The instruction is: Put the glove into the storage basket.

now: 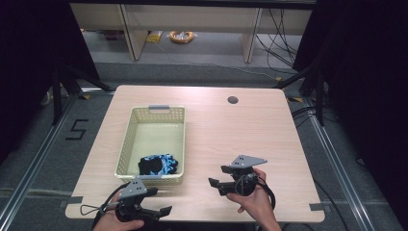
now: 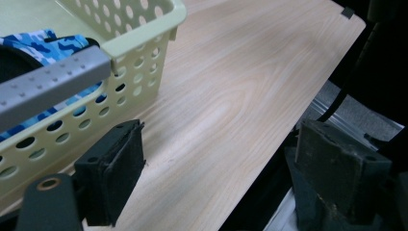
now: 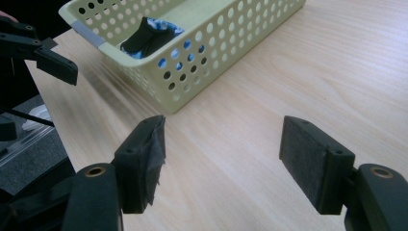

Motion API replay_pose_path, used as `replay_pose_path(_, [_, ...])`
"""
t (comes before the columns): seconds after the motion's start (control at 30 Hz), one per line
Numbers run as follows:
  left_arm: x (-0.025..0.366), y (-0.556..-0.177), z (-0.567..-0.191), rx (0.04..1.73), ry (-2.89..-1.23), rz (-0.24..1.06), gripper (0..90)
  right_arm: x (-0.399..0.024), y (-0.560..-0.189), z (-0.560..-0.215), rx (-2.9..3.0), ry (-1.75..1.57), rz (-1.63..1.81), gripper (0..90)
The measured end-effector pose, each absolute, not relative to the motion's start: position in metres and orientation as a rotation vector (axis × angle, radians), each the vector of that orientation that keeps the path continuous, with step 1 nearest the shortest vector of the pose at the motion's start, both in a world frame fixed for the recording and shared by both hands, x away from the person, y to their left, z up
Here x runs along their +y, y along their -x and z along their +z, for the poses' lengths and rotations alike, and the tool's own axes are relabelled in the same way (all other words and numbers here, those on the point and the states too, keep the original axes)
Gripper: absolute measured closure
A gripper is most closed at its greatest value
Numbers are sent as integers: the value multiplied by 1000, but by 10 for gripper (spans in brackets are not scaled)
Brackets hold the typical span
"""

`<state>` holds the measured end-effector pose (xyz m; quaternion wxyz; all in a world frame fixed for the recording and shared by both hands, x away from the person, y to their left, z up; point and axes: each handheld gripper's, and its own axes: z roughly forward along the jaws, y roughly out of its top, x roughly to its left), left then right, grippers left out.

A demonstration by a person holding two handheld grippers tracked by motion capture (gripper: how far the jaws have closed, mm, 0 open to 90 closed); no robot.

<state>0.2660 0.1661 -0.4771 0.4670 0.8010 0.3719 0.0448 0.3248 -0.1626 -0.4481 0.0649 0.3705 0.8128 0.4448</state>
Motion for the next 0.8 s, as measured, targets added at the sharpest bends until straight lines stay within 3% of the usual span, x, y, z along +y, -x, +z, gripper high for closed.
replay_pose_path(0.8, [169,-259,-497,851,-2071,163,164,-179,-298,-476,2462,-1116,1303,257])
